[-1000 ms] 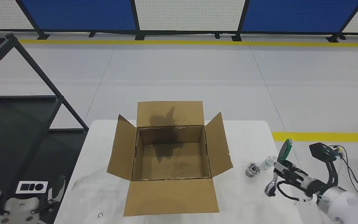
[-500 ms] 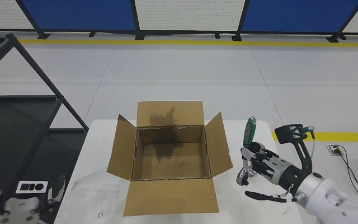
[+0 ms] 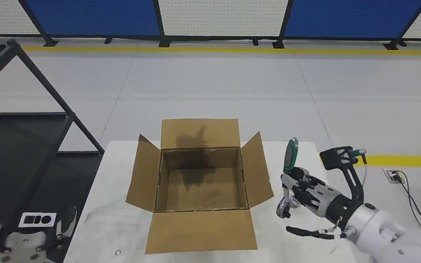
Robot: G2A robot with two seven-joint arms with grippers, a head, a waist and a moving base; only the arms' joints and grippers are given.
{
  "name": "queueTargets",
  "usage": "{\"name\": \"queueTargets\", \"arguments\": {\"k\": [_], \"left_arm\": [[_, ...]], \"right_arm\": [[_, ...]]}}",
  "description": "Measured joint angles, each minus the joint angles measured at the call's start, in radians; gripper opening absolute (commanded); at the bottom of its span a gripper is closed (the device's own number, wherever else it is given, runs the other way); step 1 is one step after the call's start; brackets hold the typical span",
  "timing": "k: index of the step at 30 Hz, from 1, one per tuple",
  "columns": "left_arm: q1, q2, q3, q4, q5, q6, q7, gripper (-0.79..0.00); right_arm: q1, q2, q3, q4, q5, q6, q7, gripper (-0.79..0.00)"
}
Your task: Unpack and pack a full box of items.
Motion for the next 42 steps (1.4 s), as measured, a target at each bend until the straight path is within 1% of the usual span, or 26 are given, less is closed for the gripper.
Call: {"name": "queueTargets", "arguments": {"k": [3,6,9,11,14,17,19,20,22,25,29,42], "left_arm": [[-0.002,0.0,0.0,-0.001,0.005,-0.003,0.01,0.0],[-0.012,-0.002,0.007,-0.009,0.017,-0.017,0.075,0.0],[-0.009,-0.006,0.004,-0.005,0.011,-0.033,0.101,0.0],[0.0,-0.009,-0.004,-0.001,-0.001,-0.052,0.109,0.0],[0.018,-0.014,-0.019,0.005,-0.022,-0.074,0.113,0.0],[0.038,-0.02,-0.038,0.01,-0.044,-0.092,0.112,0.0],[0.049,-0.023,-0.049,0.012,-0.059,-0.102,0.112,0.0],[0.056,-0.025,-0.055,0.012,-0.068,-0.11,0.112,0.0],[0.064,-0.03,-0.062,0.012,-0.088,-0.123,0.115,0.0],[0.069,-0.032,-0.061,0.01,-0.105,-0.125,0.117,0.0],[0.068,-0.032,-0.061,0.009,-0.104,-0.125,0.117,0.0],[0.068,-0.032,-0.061,0.01,-0.104,-0.125,0.117,0.0]], "right_arm": [[0.033,0.005,-0.088,0.034,-0.002,-0.032,-0.035,-0.785],[0.11,0.009,-0.185,0.101,-0.035,-0.04,-0.03,-0.785],[0.204,0.011,-0.288,0.191,-0.098,-0.039,-0.005,-0.785],[0.271,0.01,-0.364,0.265,-0.172,-0.024,0.003,-0.785],[0.358,0.004,-0.476,0.375,-0.28,-0.002,-0.008,-0.785],[0.427,-0.005,-0.558,0.488,-0.33,0.015,-0.027,-0.785],[0.463,-0.009,-0.603,0.552,-0.352,-0.011,-0.035,-0.785],[0.482,-0.012,-0.627,0.592,-0.342,-0.042,-0.047,-0.785],[0.507,-0.015,-0.654,0.66,-0.33,-0.067,-0.069,-0.785],[0.534,-0.023,-0.697,0.74,-0.343,-0.073,-0.096,-0.785],[0.562,-0.034,-0.746,0.837,-0.363,-0.044,-0.126,-0.785],[0.563,-0.034,-0.746,0.839,-0.364,-0.042,-0.126,-0.785]]}}
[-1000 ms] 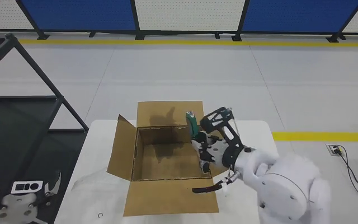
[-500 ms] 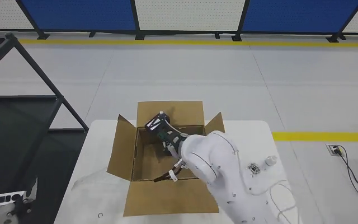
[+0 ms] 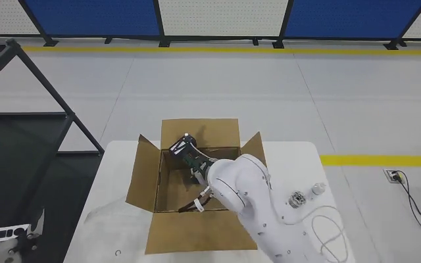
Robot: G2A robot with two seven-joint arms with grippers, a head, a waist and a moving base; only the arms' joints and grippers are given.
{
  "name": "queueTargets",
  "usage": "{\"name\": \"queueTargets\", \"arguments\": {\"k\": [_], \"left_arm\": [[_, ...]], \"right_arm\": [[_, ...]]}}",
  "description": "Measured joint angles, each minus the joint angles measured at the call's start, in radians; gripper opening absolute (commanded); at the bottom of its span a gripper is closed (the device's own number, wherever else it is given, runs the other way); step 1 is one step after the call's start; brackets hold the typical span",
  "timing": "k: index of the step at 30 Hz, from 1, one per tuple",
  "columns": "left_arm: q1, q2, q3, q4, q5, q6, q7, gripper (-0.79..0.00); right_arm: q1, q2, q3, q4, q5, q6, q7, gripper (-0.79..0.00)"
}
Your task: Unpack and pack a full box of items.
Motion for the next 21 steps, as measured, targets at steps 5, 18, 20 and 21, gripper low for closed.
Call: {"name": "queueTargets", "arguments": {"k": [5,18,20,21], "left_arm": [[0.0,0.0,0.0,0.0,0.0,0.0,0.0,0.0],[0.0,0.0,0.0,0.0,0.0,0.0,0.0,0.0],[0.0,0.0,0.0,0.0,0.0,0.0,0.0,0.0],[0.0,0.0,0.0,0.0,0.0,0.0,0.0,0.0]], "right_arm": [[-0.007,-0.005,-0.018,0.072,0.008,-0.007,-0.037,-0.785],[0.283,-0.105,-0.156,0.73,0.15,-0.047,-0.162,-0.785],[0.308,-0.121,-0.174,0.807,0.159,-0.053,-0.173,-0.785],[0.316,-0.127,-0.18,0.838,0.162,-0.056,-0.177,-0.785]]}}
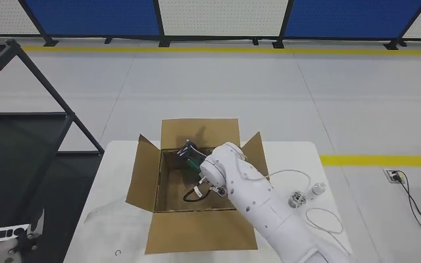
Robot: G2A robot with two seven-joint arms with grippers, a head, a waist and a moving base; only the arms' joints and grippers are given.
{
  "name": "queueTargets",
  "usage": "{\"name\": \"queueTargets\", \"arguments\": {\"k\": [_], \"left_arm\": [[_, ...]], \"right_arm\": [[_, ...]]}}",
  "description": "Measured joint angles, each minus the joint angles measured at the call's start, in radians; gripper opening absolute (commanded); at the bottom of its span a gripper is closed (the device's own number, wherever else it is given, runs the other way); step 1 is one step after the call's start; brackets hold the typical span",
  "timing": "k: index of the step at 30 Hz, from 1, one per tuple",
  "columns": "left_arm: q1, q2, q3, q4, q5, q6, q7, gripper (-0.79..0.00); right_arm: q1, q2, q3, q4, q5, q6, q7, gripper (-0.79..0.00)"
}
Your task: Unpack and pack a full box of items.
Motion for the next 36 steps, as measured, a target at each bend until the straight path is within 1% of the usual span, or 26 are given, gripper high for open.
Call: {"name": "queueTargets", "arguments": {"k": [5,11,20,28,29,30,32,33,36], "left_arm": [[0.0,0.0,0.0,0.0,0.0,0.0,0.0,0.0],[0.0,0.0,0.0,0.0,0.0,0.0,0.0,0.0],[0.0,0.0,0.0,0.0,0.0,0.0,0.0,0.0],[0.0,0.0,0.0,0.0,0.0,0.0,0.0,0.0],[0.0,0.0,0.0,0.0,0.0,0.0,0.0,0.0],[0.0,0.0,0.0,0.0,0.0,0.0,0.0,0.0],[0.0,0.0,0.0,0.0,0.0,0.0,0.0,0.0],[0.0,0.0,0.0,0.0,0.0,0.0,0.0,0.0],[0.0,0.0,0.0,0.0,0.0,0.0,0.0,0.0]], "right_arm": [[0.033,-0.039,-0.032,0.143,0.028,-0.02,-0.023,-0.785],[0.06,-0.078,-0.058,0.257,0.043,-0.041,-0.063,-0.785],[0.087,-0.125,-0.079,0.371,0.058,-0.069,-0.102,-0.785],[0.094,-0.155,-0.087,0.434,0.066,-0.075,-0.113,-0.785],[0.095,-0.159,-0.088,0.442,0.067,-0.074,-0.113,-0.763],[0.096,-0.161,-0.088,0.448,0.068,-0.072,-0.113,-0.677],[0.099,-0.166,-0.088,0.459,0.069,-0.069,-0.112,-0.616],[0.1,-0.167,-0.087,0.463,0.071,-0.068,-0.112,-0.622],[0.103,-0.171,-0.085,0.475,0.076,-0.067,-0.115,-0.606]]}}
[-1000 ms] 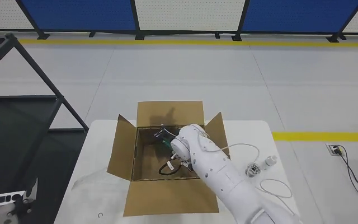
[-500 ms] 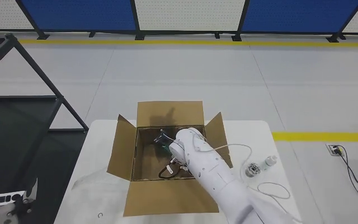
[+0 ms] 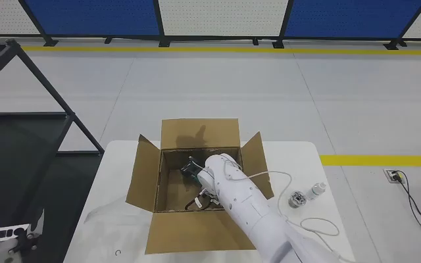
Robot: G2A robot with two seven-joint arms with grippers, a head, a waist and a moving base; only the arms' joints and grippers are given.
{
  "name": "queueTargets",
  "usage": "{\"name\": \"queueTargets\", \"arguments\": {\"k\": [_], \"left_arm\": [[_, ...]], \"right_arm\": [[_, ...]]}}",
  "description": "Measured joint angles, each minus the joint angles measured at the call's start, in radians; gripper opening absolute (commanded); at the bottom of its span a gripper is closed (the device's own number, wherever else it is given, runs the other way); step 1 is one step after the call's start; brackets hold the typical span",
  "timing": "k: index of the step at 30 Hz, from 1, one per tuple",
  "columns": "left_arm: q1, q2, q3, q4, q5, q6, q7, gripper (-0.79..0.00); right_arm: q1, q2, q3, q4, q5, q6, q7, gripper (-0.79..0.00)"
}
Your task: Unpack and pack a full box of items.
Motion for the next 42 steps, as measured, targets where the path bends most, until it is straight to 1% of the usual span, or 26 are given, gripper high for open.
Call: {"name": "queueTargets", "arguments": {"k": [3,6,10,16,23,26,28,29,30,32,34,36,40,42], "left_arm": [[0.0,0.0,0.0,0.0,0.0,0.0,0.0,0.0],[0.0,0.0,0.0,0.0,0.0,0.0,0.0,0.0],[0.0,0.0,0.0,0.0,0.0,0.0,0.0,0.0],[0.0,0.0,0.0,0.0,0.0,0.0,0.0,0.0],[0.0,0.0,0.0,0.0,0.0,0.0,0.0,0.0],[0.0,0.0,0.0,0.0,0.0,0.0,0.0,0.0],[0.0,0.0,0.0,0.0,0.0,0.0,0.0,0.0],[0.0,0.0,0.0,0.0,0.0,0.0,0.0,0.0],[0.0,0.0,0.0,0.0,0.0,0.0,0.0,0.0],[0.0,0.0,0.0,0.0,0.0,0.0,0.0,0.0],[0.0,0.0,0.0,0.0,0.0,0.0,0.0,0.0],[0.0,0.0,0.0,0.0,0.0,0.0,0.0,0.0],[0.0,0.0,0.0,0.0,0.0,0.0,0.0,0.0],[0.0,0.0,0.0,0.0,0.0,0.0,0.0,0.0]], "right_arm": [[0.002,-0.003,0.001,0.007,0.001,0.001,-0.001,-0.591],[0.005,-0.005,0.002,0.011,0.001,0.003,-0.004,-0.594],[0.015,-0.006,0.006,0.011,0.004,0.008,-0.015,-0.551],[0.05,0.0,0.018,-0.005,0.012,-0.006,-0.05,-0.536],[0.066,0.016,0.029,-0.067,-0.002,-0.012,-0.125,-0.48],[0.069,0.029,0.039,-0.112,-0.008,-0.01,-0.146,-0.474],[0.066,0.038,0.044,-0.149,-0.018,0.0,-0.142,-0.434],[0.062,0.045,0.048,-0.18,-0.027,0.004,-0.136,-0.409],[0.057,0.052,0.051,-0.206,-0.034,0.007,-0.129,-0.342],[0.04,0.069,0.061,-0.276,-0.056,0.018,-0.107,-0.332],[0.018,0.087,0.073,-0.351,-0.08,0.032,-0.08,-0.268],[-0.021,0.112,0.094,-0.457,-0.113,0.051,-0.039,-0.215],[-0.132,0.169,0.163,-0.707,-0.189,0.076,0.046,-0.169],[-0.211,0.201,0.217,-0.864,-0.232,0.089,0.087,-0.169]]}}
